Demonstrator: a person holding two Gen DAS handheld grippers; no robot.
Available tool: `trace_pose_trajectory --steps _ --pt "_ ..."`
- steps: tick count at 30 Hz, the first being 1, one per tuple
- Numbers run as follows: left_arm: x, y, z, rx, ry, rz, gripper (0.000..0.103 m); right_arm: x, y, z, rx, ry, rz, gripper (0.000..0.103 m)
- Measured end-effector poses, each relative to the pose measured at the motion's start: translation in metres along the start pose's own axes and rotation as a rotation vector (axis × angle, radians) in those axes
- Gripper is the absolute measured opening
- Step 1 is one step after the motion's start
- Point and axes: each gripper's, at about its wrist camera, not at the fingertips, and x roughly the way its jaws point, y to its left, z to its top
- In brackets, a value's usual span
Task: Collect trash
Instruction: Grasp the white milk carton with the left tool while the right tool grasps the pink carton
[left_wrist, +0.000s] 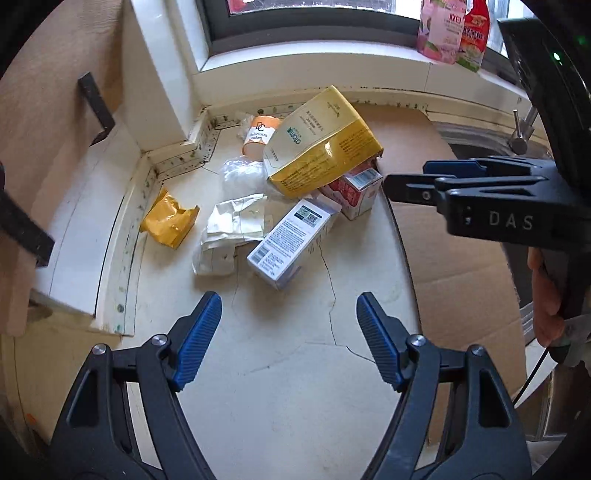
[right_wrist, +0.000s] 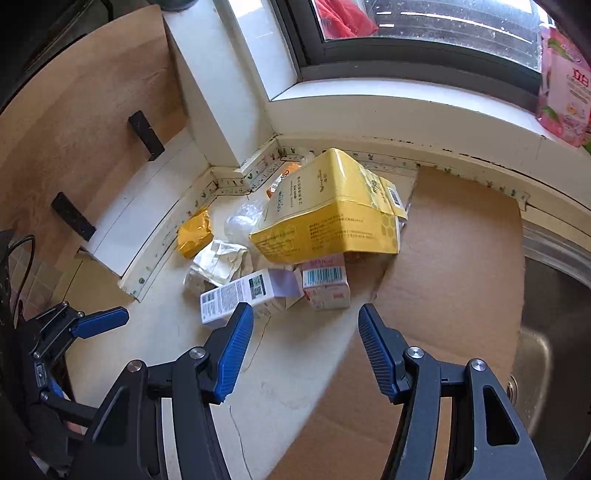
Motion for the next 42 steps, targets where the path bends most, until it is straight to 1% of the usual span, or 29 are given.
trace_pose_trajectory --steps 5,6,8,9,11,18,22,24,25,26,28,31,34,36,42 --pt "0.037 0.005 0.022 0.008 0.046 -0.022 0.073 0.067 -0.007 0.02 0.017 0.057 -0.022 0.06" --pt "0.041 0.007 0.023 0.009 0.052 -0.023 0.073 0.078 -0.009 0.023 0.017 0.065 -0.028 0.059" --pt "0.051 0.009 0.026 0.011 0.068 -0.029 0.071 0.094 -0.01 0.025 0.008 0.071 -0.037 0.044" --pt "0.056 0.01 0.027 0.012 0.079 -0.034 0.071 0.099 -0.011 0.024 -0.002 0.078 -0.039 0.04" --pt "0.063 0.012 0.028 0.011 0.093 -0.045 0.065 0.101 -0.012 0.026 -0.019 0.076 -0.022 0.04" --pt "0.092 0.015 0.042 0.022 0.133 -0.073 0.063 0.083 -0.022 0.022 -0.017 0.095 0.051 0.04" --pt "0.105 0.01 0.048 0.045 0.162 -0.086 0.063 0.076 -0.034 0.015 0.032 0.127 0.108 0.04" --pt "0.109 0.007 0.049 0.057 0.17 -0.09 0.061 0.066 -0.038 0.008 0.047 0.136 0.129 0.04" --pt "0.111 0.006 0.05 0.059 0.174 -0.095 0.057 0.063 -0.04 0.004 0.052 0.139 0.138 0.039" --pt "0.113 0.005 0.05 0.059 0.178 -0.101 0.048 0.06 -0.041 0.0 0.057 0.144 0.149 0.039" --pt "0.115 0.003 0.049 0.05 0.187 -0.113 0.043 0.046 -0.044 -0.011 0.059 0.149 0.161 0.039" --pt "0.113 0.003 0.045 0.03 0.183 -0.112 0.041 0.031 -0.051 -0.027 0.067 0.158 0.181 0.039" --pt "0.107 0.003 0.036 0.003 0.184 -0.092 0.033 0.023 -0.053 -0.043 0.078 0.17 0.191 0.039" --pt "0.1 0.004 0.027 -0.031 0.182 -0.078 0.033 0.017 -0.053 -0.053 0.086 0.174 0.196 0.039" --pt "0.065 0.014 -0.009 -0.136 0.154 -0.085 0.033 -0.007 -0.045 -0.082 0.09 0.173 0.19 0.039"
